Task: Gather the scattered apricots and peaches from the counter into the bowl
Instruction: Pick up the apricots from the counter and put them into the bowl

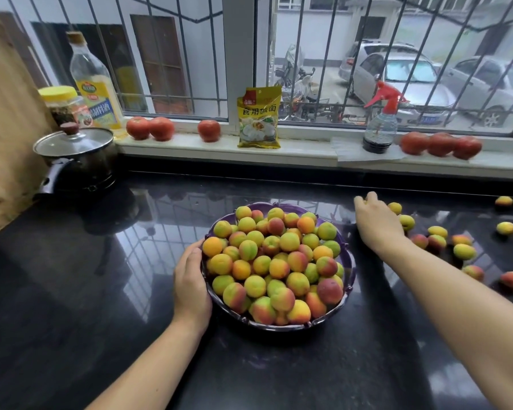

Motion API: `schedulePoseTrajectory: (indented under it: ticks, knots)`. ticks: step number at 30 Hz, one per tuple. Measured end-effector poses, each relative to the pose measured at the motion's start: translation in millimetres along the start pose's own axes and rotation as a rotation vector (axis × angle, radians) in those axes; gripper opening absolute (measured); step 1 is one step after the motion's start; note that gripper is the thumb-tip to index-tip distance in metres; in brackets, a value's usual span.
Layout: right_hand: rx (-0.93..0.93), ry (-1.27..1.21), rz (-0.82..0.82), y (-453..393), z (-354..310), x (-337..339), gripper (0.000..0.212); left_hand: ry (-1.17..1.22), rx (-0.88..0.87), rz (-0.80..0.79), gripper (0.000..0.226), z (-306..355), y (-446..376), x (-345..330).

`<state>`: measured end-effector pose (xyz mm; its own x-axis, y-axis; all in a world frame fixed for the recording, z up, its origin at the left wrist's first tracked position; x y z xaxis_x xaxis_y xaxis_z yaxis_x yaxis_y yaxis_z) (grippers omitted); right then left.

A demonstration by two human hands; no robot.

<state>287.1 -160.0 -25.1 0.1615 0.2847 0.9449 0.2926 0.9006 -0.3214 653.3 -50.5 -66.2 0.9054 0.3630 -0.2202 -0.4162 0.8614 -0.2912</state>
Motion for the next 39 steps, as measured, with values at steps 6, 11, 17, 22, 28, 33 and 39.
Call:
schedulePoseTrajectory:
  ticks: [6,11,17,22,28,33,39]
  knots:
    - [-0.148,-0.775,-0.056,27,-14,63,0.030,-0.005,-0.008,-0.022,0.039,0,0,1]
    - [-0.116,-1.131,-0.369,67,-26,101,0.033,-0.022,0.010,-0.025,0.034,-2,0,2]
    - [0.011,-1.050,-0.462,92,-37,119,0.036,-0.016,0.006,-0.021,0.035,1,0,2]
    - [0.025,-1.075,-0.443,90,-44,123,0.028,0.002,0.022,-0.032,0.040,-3,0,2]
    - [0.052,-1.051,-0.479,85,-46,124,0.036,0.016,0.028,-0.033,0.040,-2,0,1]
    - [0.144,-0.741,-0.385,78,-63,120,0.038,0.014,0.021,-0.029,0.040,-1,0,1]
    - [0.261,-0.546,-0.261,75,-93,113,0.031,-0.001,0.036,-0.043,0.038,-4,-1,2]
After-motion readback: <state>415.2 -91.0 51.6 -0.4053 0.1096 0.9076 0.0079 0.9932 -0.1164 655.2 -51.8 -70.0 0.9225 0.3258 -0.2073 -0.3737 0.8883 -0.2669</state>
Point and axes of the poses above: each hand's wrist, its own y-axis away from the middle knuckle, its own x-axis out of the back of the hand, z = x × y, the point moved 4 cm from there along -y, towards the middle knuckle, and after that the axes turned 14 degrees about -x, right-handed, at the moved point
